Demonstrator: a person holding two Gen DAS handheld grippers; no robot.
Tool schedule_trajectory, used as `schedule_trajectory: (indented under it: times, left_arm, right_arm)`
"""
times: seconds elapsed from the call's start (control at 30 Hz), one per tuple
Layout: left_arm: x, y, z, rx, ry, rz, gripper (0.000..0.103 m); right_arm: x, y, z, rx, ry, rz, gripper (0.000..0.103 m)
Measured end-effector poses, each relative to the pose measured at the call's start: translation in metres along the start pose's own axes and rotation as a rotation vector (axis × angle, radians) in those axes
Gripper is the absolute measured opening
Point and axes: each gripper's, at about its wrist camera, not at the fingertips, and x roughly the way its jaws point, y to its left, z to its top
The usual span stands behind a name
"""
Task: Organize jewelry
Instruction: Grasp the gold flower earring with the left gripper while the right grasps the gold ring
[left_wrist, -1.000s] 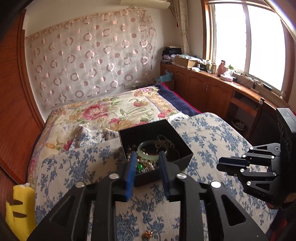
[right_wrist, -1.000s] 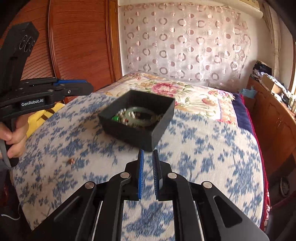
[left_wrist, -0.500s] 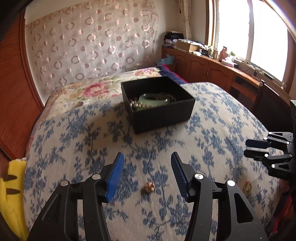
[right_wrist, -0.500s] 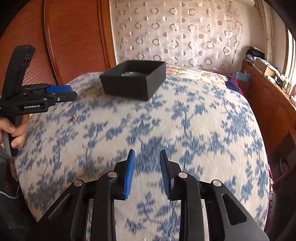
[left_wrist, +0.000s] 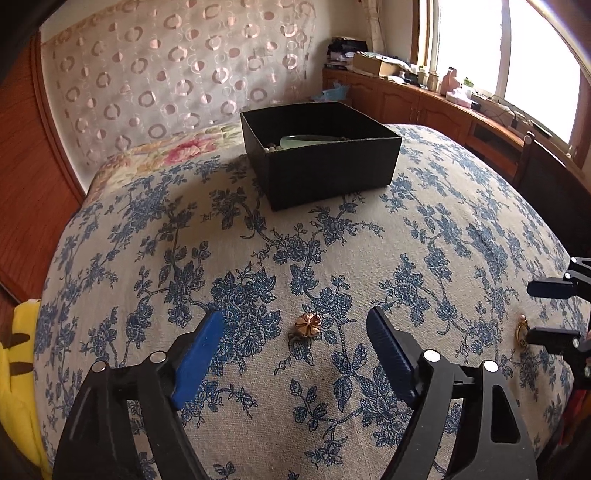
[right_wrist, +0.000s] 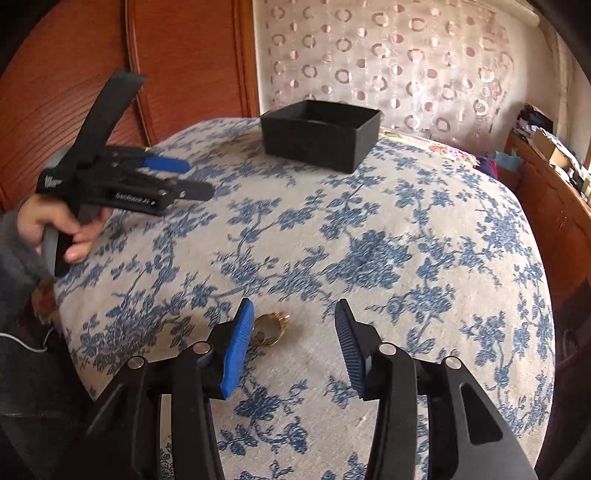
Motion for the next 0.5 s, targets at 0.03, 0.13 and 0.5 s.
schedule_trajectory:
  times: [0.03,0.13,0.5]
  left_arm:
    - [0.003,-0.001,0.001,0.004,0.009,0.003,0.078]
    - [0.010,-0.002,0.002,0.010,0.029,0.013,0.085]
    - [0.014,0.006,0.001,-0.014,0.042,-0.004,0.095]
  right_arm:
    - [0.001,0.002,-0.001,-0.005,0.005,0.004,0.048]
    - [0.003,0.008,-0.003,-0.020,0.014,0.005,0.048]
    - [0.003,0.019,-0.008,-0.079,0.016,-0.011,0.029]
